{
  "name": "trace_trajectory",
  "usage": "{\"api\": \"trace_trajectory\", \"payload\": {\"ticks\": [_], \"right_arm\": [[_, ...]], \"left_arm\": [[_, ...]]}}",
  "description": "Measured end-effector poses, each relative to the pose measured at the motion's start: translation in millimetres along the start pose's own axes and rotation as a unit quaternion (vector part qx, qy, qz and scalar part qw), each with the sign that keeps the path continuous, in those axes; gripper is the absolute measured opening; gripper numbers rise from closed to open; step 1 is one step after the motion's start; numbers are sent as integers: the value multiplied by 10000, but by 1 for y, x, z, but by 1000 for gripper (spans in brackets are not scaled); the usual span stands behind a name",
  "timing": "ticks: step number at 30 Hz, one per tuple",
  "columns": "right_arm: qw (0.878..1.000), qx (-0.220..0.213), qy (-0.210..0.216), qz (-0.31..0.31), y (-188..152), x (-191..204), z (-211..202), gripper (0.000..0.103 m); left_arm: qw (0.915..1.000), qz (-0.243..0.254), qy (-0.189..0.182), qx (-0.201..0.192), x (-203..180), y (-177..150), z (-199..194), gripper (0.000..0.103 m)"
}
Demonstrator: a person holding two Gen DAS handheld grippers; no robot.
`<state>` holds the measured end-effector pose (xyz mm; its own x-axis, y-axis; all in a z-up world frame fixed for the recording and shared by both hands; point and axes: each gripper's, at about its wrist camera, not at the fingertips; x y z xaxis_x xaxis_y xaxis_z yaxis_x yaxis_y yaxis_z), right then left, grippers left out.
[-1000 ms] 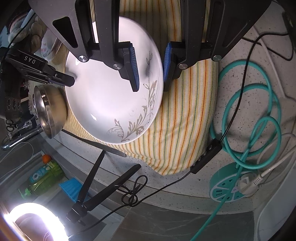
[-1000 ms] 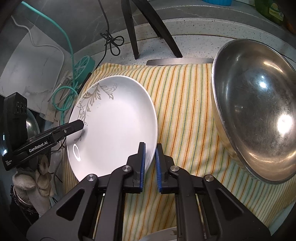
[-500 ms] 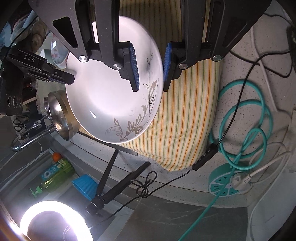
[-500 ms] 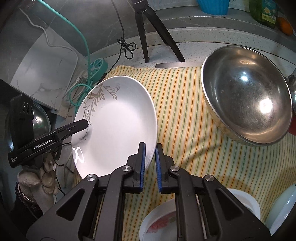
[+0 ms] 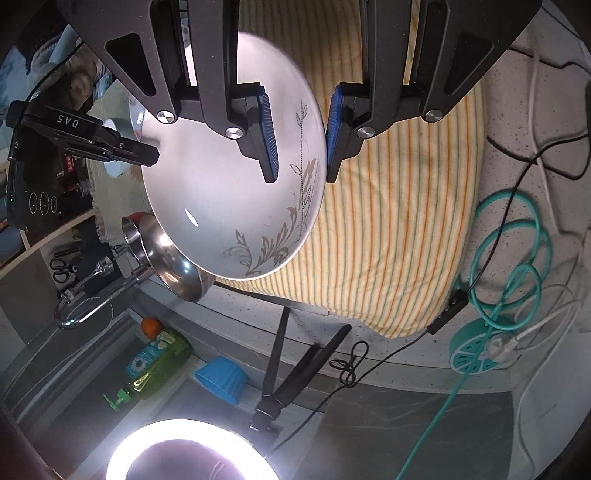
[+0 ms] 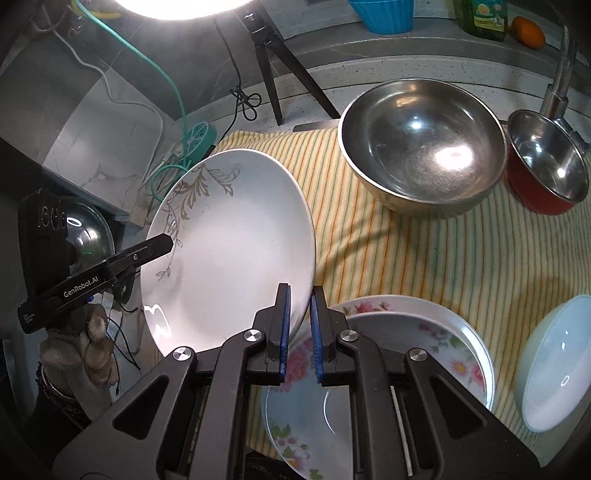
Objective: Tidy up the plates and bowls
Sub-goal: 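Lift the grey-leaf white plate and carry it toward the plate stack, then lower the grey-leaf plate onto the pink plate stack with both grippers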
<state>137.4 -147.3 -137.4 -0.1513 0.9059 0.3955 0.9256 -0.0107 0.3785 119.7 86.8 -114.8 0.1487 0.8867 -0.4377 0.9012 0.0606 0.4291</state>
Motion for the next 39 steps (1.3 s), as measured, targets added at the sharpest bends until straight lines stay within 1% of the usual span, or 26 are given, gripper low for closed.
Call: {"api": "trace_trajectory", "payload": {"ticks": [10,19,27,39], "right_arm": [[9998,-21,-124,121,-33,-33,-34,11],[9994,-1,-217,271,-62,-61,-55,11],[9985,37,-300,460,-85,-89,-60,11],[9977,108,-375,551,-102,-104,-58,11]], "left_arm": [[9996,79,-190,189,-39,-30,9,22],[9988,97,-298,385,-71,-55,21,22],[9976,128,-314,608,-90,-75,38,22],[9964,286,-186,782,-104,-87,50,22]]}}
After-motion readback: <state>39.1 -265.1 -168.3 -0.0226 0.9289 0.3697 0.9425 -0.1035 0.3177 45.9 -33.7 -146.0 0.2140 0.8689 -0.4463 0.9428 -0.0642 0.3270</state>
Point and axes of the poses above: each gripper's, at about its wrist camera, not at the fingertips, and z roughly the way its jaws point, x to its left, y to its top, and after that the axes turned 2 degrees about -y, right-handed
